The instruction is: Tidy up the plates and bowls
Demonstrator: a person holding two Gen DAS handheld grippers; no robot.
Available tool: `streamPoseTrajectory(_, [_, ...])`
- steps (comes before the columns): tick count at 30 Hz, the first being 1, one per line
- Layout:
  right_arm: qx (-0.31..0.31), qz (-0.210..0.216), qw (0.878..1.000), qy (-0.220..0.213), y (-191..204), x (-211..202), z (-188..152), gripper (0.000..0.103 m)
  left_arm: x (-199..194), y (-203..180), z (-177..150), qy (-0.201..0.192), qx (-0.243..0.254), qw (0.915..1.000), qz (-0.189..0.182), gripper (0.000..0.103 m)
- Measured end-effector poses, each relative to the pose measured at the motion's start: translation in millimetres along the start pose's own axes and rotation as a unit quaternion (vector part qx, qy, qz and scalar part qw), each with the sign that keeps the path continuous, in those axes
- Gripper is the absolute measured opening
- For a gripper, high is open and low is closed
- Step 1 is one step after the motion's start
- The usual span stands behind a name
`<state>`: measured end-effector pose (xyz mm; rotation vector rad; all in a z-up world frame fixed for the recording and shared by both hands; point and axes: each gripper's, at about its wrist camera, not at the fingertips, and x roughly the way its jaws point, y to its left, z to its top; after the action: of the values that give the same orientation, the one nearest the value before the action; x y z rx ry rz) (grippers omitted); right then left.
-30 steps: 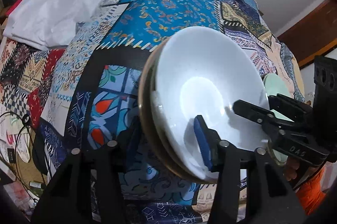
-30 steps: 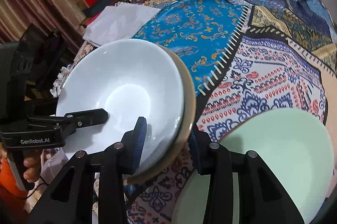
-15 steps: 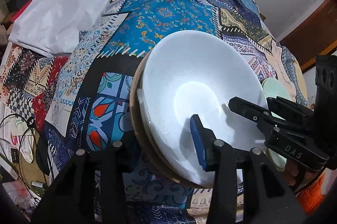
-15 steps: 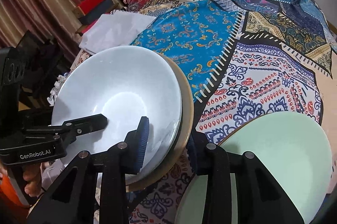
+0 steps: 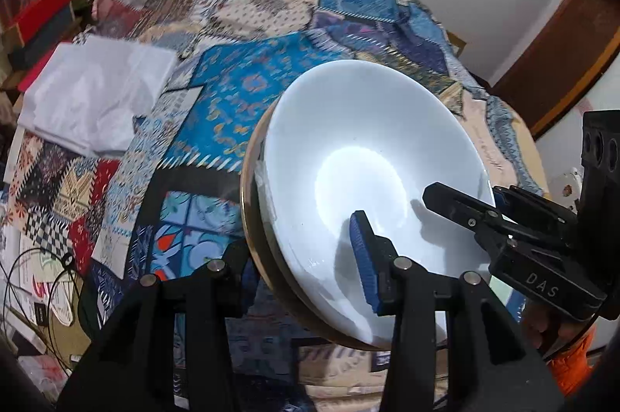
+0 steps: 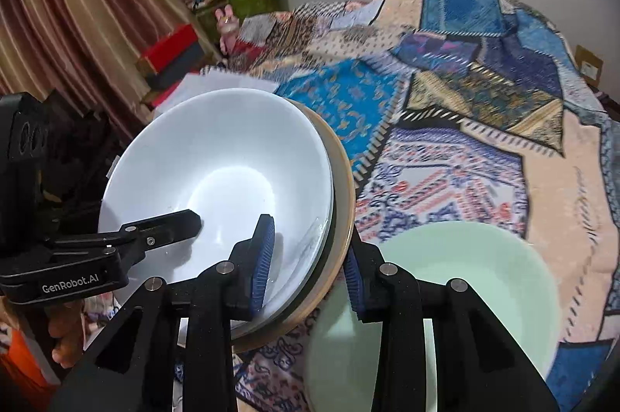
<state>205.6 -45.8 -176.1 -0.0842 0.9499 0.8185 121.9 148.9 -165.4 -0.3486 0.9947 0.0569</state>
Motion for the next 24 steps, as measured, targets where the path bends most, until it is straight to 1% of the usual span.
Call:
streamPoseTrajectory(3, [0.004, -0.011, 1.000, -0.016, -8.8, -17.2, -1.2, 0.031, -5.1, -18.6, 2.0, -0.007, 0.013, 0.9999, -0.007, 0.043])
streamPoseTrajectory(11, [0.024, -0.036, 0.998, -0.043, -33.8, -54.6, -10.7, 0.031, -10.9, -66.3, 3.1, -0.013, 0.045, 0.9985, -0.028, 0.043])
streamPoseTrajectory(17, [0.040, -0.053, 0.996, -0.053, -52.0, -76.6, -21.9, 0.031, -8.2, -97.3, -0.7, -0.009, 0.065, 0.9969, -0.043, 0.043])
streamPoseTrajectory(24, [0.062, -0.066, 0.994, -0.054, -73.4, -89.8, -37.2, 0.031, 5.7, -123.4, -7.0, 0.007, 0.080, 0.9952, -0.056, 0.043])
